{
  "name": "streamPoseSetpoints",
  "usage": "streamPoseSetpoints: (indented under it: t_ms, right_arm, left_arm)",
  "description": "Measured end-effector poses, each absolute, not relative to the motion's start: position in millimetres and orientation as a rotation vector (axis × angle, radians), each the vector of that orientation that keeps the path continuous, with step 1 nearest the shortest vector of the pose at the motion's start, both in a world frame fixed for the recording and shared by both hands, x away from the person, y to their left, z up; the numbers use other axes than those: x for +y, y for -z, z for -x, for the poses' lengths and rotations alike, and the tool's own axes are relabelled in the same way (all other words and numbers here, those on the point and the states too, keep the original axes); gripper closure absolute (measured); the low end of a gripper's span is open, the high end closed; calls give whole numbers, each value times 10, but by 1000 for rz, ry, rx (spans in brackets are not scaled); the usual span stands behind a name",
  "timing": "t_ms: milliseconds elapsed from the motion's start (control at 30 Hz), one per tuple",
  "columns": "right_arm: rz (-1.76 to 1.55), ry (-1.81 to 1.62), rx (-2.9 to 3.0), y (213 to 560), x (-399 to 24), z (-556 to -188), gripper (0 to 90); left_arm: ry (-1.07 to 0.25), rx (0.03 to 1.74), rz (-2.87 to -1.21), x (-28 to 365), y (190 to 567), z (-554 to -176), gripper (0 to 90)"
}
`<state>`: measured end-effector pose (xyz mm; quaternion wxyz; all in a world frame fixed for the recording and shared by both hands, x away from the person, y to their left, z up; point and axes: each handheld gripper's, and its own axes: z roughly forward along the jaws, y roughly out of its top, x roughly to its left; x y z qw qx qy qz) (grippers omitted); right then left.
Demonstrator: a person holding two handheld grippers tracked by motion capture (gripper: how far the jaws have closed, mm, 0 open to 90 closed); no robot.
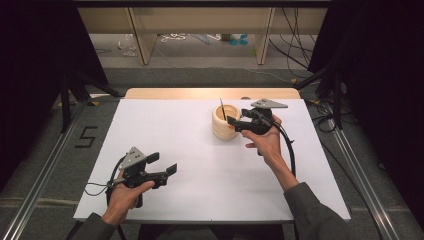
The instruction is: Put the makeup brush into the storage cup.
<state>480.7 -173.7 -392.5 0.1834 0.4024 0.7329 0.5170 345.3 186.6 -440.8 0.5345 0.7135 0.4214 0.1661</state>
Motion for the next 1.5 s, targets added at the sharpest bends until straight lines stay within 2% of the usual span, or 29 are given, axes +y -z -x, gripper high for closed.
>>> streamPoseSetpoints:
  t_ms: [267, 667, 1033, 1500]
  right_arm:
    - [-1141, -1478, 2063, 3928, -1754, -4699, 273]
    - [-1091, -1505, 2055, 3927, -1721, -4589, 267]
    - [-1099, -1505, 2061, 3960, -1723, -4500, 192]
    - [-1103, -1495, 2085, 3989, -1727, -4406, 182]
  left_arm:
    - [-396, 1003, -1699, 1865, 4407, -3453, 176]
    - [-397, 1005, -1700, 1865, 4405, -3449, 176]
    - [-397, 1004, -1699, 1865, 4404, -3450, 177]
    - [-396, 1001, -1699, 1863, 4404, -3449, 177]
